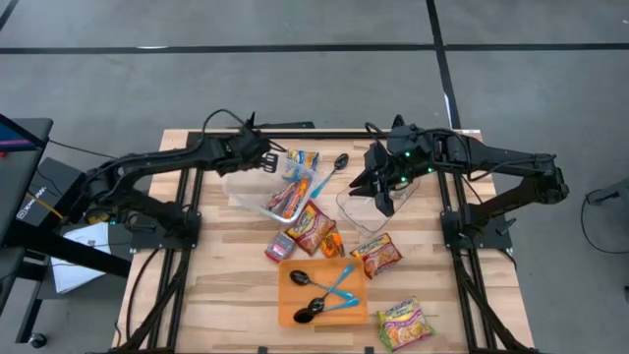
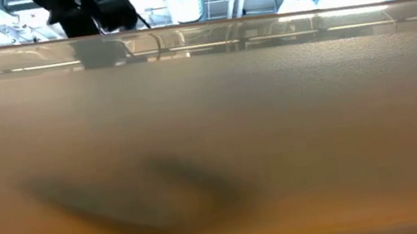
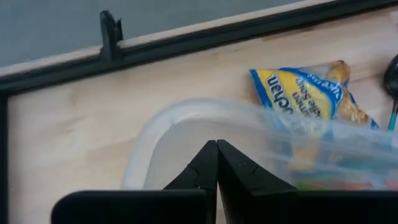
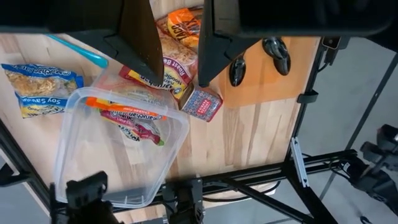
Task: Pick & Place Food Item
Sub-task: Adjust the transparent container
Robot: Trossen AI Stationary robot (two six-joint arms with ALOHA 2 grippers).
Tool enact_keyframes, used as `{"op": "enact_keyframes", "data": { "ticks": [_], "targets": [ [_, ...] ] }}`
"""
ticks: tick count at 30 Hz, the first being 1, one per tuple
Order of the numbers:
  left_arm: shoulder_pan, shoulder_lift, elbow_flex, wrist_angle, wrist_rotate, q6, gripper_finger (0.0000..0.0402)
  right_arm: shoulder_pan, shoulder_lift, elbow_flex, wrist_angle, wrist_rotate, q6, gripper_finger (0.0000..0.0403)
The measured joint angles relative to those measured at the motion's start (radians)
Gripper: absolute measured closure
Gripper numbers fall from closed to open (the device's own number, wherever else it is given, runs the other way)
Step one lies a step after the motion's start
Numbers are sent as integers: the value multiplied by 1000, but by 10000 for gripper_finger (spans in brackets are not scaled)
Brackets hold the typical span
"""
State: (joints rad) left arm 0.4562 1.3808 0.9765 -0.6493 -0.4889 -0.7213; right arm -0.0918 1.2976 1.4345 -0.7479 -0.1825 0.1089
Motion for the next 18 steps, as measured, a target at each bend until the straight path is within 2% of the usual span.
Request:
{"op": "enact_keyframes", "data": {
  "ticks": [12, 18],
  "targets": [
    [73, 56, 1, 172, -2, 83, 401, -1, 0, 0, -1, 0, 15, 310],
    [84, 24, 1, 126, 44, 95, 401, -1, 0, 0, -2, -1, 15, 310]
  ]
}}
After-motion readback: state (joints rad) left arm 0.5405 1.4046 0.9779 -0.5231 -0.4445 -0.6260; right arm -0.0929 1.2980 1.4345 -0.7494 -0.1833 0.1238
